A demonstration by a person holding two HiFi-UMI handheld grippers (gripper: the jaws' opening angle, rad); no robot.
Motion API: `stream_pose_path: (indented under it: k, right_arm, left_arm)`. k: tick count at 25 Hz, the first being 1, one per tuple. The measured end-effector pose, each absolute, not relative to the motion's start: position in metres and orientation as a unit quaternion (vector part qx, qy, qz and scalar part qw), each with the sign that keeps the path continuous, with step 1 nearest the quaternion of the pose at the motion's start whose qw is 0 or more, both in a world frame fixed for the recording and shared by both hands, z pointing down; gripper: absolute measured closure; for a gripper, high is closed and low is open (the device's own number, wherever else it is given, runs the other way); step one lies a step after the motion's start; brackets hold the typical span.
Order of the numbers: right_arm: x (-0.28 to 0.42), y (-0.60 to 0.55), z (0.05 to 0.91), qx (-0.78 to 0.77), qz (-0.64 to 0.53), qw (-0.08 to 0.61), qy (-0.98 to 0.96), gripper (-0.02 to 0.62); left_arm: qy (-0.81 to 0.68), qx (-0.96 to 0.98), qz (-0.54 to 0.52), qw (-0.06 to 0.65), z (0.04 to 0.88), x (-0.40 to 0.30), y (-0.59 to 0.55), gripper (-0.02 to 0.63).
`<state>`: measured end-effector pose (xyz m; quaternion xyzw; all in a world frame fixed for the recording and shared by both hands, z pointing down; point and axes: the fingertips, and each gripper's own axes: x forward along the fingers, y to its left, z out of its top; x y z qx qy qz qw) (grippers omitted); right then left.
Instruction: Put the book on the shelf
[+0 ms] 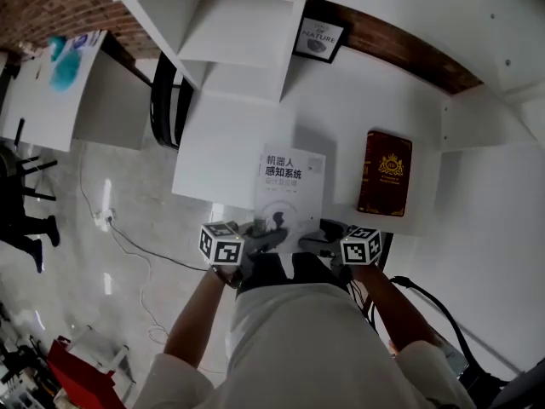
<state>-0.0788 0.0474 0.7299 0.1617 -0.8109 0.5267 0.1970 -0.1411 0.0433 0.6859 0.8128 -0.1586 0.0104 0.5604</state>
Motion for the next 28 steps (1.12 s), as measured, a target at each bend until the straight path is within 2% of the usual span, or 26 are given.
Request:
stream_pose_path:
  k: [5, 9, 12, 16, 19, 23, 28]
  right_arm:
    - [-0.093, 0.043, 0.665, 0.088, 0.595, 0.067, -0.796, 0.144]
    - [-0.1, 0.035, 0.611, 0.063, 0.584, 0.013, -0.809, 0.175]
    - [-0.092, 0.019, 0.577, 0.082, 0.554, -0.013, -0.828, 0.255]
    - [-0.069, -0.007, 0.525, 0.109, 0.512, -0.055, -0.85, 0.422]
    - [-0.059, -0.026, 0.48, 0.105, 0.48, -0.083, -0.867, 0.485]
    - [-0.047, -0.043, 0.427, 0.104, 0.427, -0.081, -0.895, 0.512]
    - [-0.027, -0.05, 0.361, 0.096, 0.376, -0.084, -0.918, 0.509]
  left_arm:
    - [-0.114, 0.839, -0.009, 0.533, 0.621, -0.141, 0.03, 0.517]
    - [-0.077, 0.852, -0.017, 0.517, 0.571, -0.14, 0.021, 0.515]
    - [-0.057, 0.86, -0.021, 0.507, 0.538, -0.143, 0.007, 0.512]
    - [-0.054, 0.869, -0.017, 0.491, 0.504, -0.145, -0.017, 0.504]
    - [-0.056, 0.874, -0.022, 0.482, 0.475, -0.143, -0.035, 0.503]
    - [-0.065, 0.891, -0.02, 0.449, 0.433, -0.133, -0.052, 0.509]
    - [-0.067, 0.901, -0.032, 0.427, 0.368, -0.113, -0.06, 0.514]
